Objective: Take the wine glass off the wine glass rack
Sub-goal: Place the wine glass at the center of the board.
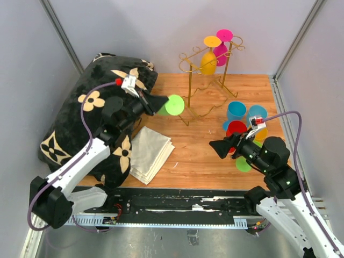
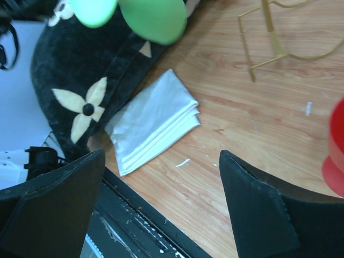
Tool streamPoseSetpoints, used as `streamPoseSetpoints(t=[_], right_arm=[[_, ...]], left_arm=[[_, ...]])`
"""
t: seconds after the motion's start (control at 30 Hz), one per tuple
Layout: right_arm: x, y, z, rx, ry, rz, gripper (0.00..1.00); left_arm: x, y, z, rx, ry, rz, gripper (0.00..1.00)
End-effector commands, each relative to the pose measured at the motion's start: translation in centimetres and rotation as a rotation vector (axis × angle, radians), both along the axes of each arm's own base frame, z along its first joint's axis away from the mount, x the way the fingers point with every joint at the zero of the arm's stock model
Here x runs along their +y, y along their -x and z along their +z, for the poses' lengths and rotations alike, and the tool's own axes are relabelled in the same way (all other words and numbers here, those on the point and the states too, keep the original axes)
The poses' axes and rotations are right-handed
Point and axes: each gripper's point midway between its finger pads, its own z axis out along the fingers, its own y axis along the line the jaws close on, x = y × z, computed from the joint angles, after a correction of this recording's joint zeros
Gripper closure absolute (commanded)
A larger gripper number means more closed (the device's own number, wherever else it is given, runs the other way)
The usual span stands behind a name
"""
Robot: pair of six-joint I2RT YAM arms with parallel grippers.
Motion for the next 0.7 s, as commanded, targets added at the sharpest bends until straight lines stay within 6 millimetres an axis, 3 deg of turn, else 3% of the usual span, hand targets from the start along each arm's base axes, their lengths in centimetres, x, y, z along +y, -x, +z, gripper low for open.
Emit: streamPoseSetpoints(t=[0.0, 0.23, 0.4, 0.67], right_arm=[[2.7, 0.3, 1.6, -0.03, -0.117, 0.134, 0.13], [5.7, 1.4, 2.4, 0.032, -0.259, 0.304, 0.2], [6.4, 1.7, 2.2, 0.067, -0.268, 0.35, 0.24], [7.4, 1.8, 1.6, 0.13, -0.292, 0.401, 0.42]], left_arm=[[-1.9, 5.3, -1.0, -0.028, 0.034, -0.149, 0.99], [-3.3, 9.0, -3.2, 0.01, 0.05, -0.248, 0.99], [-3.8, 10.5, -3.9, 0.024, 0.07, -0.292, 1.0], [-5.1, 12.3, -4.6, 0.045, 0.096, -0.367, 0.99]])
